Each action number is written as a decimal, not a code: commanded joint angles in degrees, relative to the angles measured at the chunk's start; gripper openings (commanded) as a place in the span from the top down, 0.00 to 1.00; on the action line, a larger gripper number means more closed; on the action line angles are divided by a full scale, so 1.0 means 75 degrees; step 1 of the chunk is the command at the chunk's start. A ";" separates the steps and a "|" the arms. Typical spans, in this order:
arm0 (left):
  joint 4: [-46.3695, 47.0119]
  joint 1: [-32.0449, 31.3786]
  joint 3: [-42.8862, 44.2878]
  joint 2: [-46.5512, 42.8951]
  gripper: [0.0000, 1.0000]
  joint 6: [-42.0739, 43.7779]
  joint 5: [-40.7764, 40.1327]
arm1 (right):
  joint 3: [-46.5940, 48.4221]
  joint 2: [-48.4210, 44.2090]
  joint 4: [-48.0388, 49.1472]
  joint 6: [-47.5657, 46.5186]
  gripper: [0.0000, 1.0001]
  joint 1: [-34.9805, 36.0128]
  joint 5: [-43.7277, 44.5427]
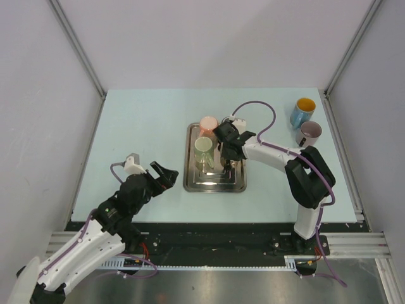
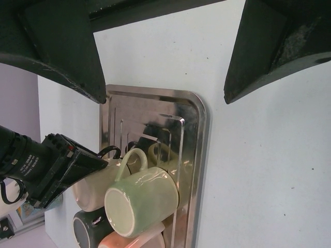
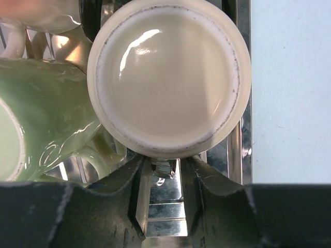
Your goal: Turn the mug right side up
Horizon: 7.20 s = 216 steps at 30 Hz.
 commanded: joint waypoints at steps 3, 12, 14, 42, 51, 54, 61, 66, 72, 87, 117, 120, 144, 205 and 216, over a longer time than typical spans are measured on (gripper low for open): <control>0.0217 0.0050 -0.0087 -0.0021 0.01 -0.0055 -0.0009 | 0.0289 0.0193 -0.0099 -0.0215 0.74 -0.0108 0.0134; 0.0252 0.0038 -0.0064 0.0085 0.01 -0.0032 0.0038 | 0.0277 0.0158 -0.0192 -0.0344 0.83 -0.0096 0.0146; 0.0263 0.0050 -0.0029 0.0120 0.01 -0.0032 0.0061 | 0.0289 0.0135 -0.0227 -0.0379 0.85 -0.0096 0.0158; 0.1037 0.0050 -0.0298 -0.0044 0.02 0.0273 0.0354 | -0.1210 -0.2501 0.0030 -0.1563 1.00 0.0138 -0.0158; 0.1657 0.0038 -0.0286 0.0343 0.03 0.0331 0.1162 | -0.1715 -0.3286 0.0580 -0.1516 1.00 0.0068 -0.0895; 0.1903 0.0038 -0.0298 0.0354 0.03 0.0378 0.1455 | -0.2112 -0.4047 0.0954 -0.1341 1.00 -0.0107 -0.1538; 0.3858 0.0015 -0.0905 0.0214 0.04 0.0215 0.2824 | -0.3483 -0.5922 0.2852 -0.0580 1.00 -0.0763 -0.3952; 0.6013 -0.0405 -0.1341 0.0447 0.04 -0.0114 0.3670 | -0.4723 -0.6871 0.5577 0.0554 1.00 -0.1139 -0.5967; 0.7117 -0.1425 -0.0896 0.1396 0.03 0.0132 0.3506 | -0.5428 -0.7061 0.7810 0.1553 1.00 -0.1057 -0.6814; 0.9603 -0.2048 -0.0486 0.3330 0.05 -0.0266 0.2839 | -0.5781 -0.7049 0.9557 0.2456 1.00 -0.0764 -0.7002; 1.0178 -0.1451 0.0229 0.3835 0.34 -0.0161 0.3623 | -0.5664 -0.6592 0.9899 0.2903 1.00 -0.0553 -0.7436; 1.0026 -0.1357 0.0299 0.3788 0.39 -0.0266 0.3705 | -0.5606 -0.6638 0.9605 0.2727 1.00 -0.0518 -0.7495; 0.9474 -0.1146 0.1190 0.4116 0.52 -0.0395 0.4525 | -0.4902 -0.6486 0.7941 0.1578 1.00 0.0045 -0.7600; 0.9615 -0.0162 0.0323 0.3460 0.53 -0.1133 0.4338 | -0.4645 -0.6732 0.7788 0.1730 1.00 0.0115 -0.8245; 0.9720 -0.0056 0.0393 0.3542 0.51 -0.1227 0.4467 | -0.4645 -0.6721 0.7695 0.1613 1.00 0.0209 -0.8233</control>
